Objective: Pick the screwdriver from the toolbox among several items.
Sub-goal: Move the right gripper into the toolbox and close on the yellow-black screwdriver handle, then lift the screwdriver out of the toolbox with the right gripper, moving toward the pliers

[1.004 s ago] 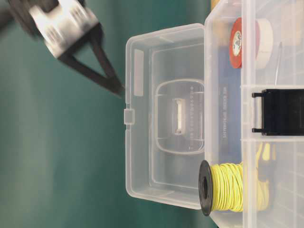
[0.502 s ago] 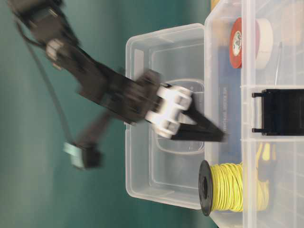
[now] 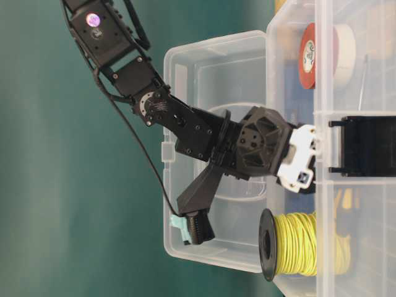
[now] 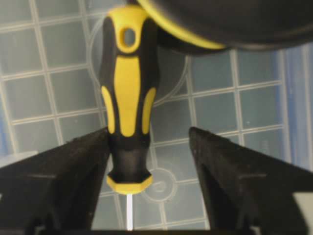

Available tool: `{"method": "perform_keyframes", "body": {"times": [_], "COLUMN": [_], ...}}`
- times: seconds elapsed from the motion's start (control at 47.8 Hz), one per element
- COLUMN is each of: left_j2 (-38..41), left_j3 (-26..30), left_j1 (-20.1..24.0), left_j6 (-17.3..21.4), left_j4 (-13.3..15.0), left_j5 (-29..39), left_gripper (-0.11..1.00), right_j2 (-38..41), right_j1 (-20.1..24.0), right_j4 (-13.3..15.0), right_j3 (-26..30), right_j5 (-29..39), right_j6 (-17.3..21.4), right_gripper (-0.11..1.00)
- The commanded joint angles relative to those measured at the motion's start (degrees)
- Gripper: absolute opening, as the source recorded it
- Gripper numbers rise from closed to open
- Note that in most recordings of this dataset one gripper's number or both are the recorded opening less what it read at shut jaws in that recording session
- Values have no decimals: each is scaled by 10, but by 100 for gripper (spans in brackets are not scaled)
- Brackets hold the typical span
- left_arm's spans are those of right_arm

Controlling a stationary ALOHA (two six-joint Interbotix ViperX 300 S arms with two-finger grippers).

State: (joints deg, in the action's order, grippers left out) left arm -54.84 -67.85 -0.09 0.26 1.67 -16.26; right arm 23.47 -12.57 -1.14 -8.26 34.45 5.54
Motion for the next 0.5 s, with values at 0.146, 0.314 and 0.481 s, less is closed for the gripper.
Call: {"method": "perform_keyframes", "body": {"times": [0.146, 0.314, 0.481], "left_j2": [4, 2, 1], "left_j3": [11, 11, 11], "left_j1": [-1, -1, 0], "left_j6": [0, 0, -1], "left_j4": [1, 1, 1], "left_j5": [-4, -5, -5], "left_gripper": [0, 0, 0], "right_j2": [-23, -76, -151], "right_j1": [4, 6, 8], "right_j4": [-2, -2, -2], "right_j3": [11, 9, 8], "right_j5": [12, 35, 69], "right_j6": [-1, 4, 10], "right_gripper": [24, 26, 26]}}
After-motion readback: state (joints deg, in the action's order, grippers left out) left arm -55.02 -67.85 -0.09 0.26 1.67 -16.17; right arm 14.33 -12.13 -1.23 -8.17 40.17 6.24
